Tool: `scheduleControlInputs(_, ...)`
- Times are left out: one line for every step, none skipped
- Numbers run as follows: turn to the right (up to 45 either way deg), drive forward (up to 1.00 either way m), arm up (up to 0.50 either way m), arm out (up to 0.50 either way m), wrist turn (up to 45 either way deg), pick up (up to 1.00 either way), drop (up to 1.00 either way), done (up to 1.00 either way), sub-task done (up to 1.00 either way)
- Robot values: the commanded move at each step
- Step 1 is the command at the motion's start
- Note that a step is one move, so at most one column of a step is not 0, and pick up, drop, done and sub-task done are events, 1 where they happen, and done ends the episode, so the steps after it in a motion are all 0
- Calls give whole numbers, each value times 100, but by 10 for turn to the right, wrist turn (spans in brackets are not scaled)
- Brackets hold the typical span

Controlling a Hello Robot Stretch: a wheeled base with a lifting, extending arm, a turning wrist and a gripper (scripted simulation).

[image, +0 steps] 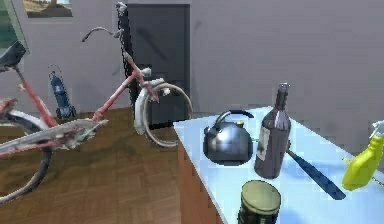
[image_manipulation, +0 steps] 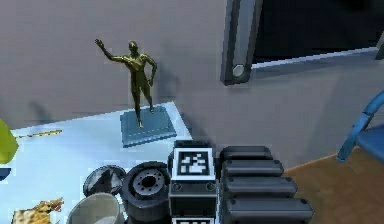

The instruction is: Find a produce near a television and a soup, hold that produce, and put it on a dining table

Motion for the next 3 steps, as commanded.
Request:
scheduleControlInputs(450, 0, 0, 0, 0, 0, 0, 0, 0)
scheduleControlInputs(-450, 0, 0, 0, 0, 0, 0, 0, 0)
scheduleControlInputs(-450, 0, 0, 0, 0, 0, 0, 0, 0)
